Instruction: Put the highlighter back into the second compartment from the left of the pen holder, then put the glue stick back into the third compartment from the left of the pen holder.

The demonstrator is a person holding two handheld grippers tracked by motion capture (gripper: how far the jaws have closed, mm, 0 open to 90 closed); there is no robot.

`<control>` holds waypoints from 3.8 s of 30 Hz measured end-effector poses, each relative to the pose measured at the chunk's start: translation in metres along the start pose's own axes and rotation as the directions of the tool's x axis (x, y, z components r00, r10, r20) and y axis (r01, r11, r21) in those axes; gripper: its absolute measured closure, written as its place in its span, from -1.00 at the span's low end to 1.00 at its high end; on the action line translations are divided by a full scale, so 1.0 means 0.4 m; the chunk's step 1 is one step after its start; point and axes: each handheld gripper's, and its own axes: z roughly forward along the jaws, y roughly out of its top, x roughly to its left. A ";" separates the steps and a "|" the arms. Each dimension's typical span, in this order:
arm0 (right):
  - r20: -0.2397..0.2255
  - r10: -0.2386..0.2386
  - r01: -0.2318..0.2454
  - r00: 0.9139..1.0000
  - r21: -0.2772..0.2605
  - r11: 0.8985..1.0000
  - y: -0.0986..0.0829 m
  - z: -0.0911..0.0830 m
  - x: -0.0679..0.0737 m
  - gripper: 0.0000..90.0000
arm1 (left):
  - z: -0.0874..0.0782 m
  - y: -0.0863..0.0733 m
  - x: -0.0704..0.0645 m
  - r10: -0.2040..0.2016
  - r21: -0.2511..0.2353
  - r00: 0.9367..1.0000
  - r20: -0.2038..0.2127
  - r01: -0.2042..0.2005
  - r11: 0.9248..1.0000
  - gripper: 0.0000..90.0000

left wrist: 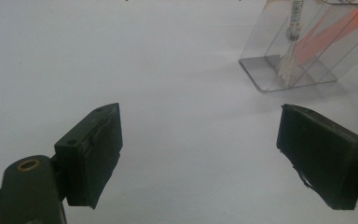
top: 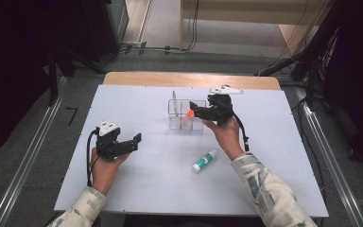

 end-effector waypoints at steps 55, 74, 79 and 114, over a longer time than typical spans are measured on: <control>0.199 0.020 -0.029 0.980 0.043 0.999 -0.300 -0.286 -0.228 -0.62 | 0.023 -0.013 -0.107 0.116 -0.003 0.993 0.027 -0.116 0.993 -0.65; 0.212 0.033 -0.047 0.977 0.061 0.997 -0.320 -0.306 -0.247 -0.63 | 0.054 -0.020 -0.186 0.147 0.008 0.986 0.072 -0.148 0.989 -0.65; 0.214 0.038 -0.053 0.976 0.064 0.997 -0.323 -0.307 -0.252 -0.63 | 0.060 -0.021 -0.196 0.146 0.008 0.986 0.077 -0.147 0.989 -0.65; 0.217 0.045 -0.061 0.975 0.066 0.996 -0.327 -0.310 -0.257 -0.63 | 0.123 -0.042 -0.369 0.258 0.018 0.946 0.197 -0.267 0.964 -0.67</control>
